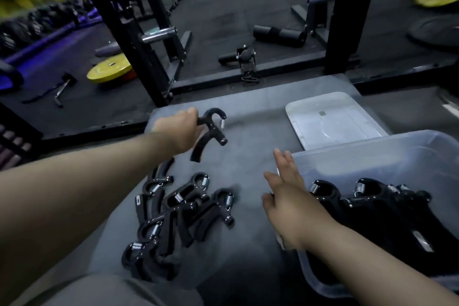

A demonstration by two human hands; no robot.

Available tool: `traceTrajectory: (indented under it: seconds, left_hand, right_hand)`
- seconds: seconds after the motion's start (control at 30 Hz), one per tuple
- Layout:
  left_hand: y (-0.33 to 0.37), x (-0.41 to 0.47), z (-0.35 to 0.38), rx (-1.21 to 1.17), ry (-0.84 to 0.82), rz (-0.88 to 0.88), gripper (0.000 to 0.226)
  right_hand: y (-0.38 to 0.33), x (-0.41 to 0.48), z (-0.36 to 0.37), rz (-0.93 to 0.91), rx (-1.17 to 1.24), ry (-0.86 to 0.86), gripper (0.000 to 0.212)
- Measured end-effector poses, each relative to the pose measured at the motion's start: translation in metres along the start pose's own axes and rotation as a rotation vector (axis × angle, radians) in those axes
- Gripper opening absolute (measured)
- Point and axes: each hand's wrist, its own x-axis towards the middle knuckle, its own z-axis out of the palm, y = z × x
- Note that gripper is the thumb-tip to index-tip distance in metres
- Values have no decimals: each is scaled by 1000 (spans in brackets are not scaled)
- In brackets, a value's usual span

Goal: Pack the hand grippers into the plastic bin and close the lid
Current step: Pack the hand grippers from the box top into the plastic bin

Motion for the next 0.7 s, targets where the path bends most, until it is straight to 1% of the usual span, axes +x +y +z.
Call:
traceTrajectory:
  seconds: [0.03,0.07,0.17,0.2,0.27,0.33,0.4,0.43,0.5,0.57,0.67,0.7]
  left_hand:
    - [12,-7,-11,-58,-4,-20,33]
    - [24,-14,-22,-171,-18,-38,33]
    - [65,-41,-48,-775,-178,-140,29]
    - [80,-51,-56,-904,-212,-151,29]
    - [107,-74,-64,-1025,-279,-144,33]
    - [130,-93,-65,-1147,-394,-156,33]
    - [146,-106,-66,-1284,-502,-197,31]
    - [153,-110,-66,-1345,-563,-219,33]
    - [165,-116,-66,-1451,-664,-262,42]
    - [175,-119,-66,-1468,-700,-273,48]
    - [188,-123,-58,-1493,-685,-308,52]
    - [192,-124,-55,-1488,-671,-289,52]
  right_hand:
    - [1,0,1,-3,27,9,45]
    - [2,0,1,-14,50,23,43]
    - [5,1,1,-57,82,23,40]
    - [7,2,1,-71,99,5,41]
    - [11,3,-2,-107,196,-6,40]
    - [12,2,-12,-92,396,50,33]
    - [8,-2,-29,16,691,131,23]
    - [5,-4,-38,94,852,155,23]
    - [-1,-7,-50,228,1089,139,36]
    - [-3,-11,-56,297,1226,105,41]
    - [-2,-18,-60,374,1339,113,32]
    - [-1,-20,-62,394,1351,121,32]
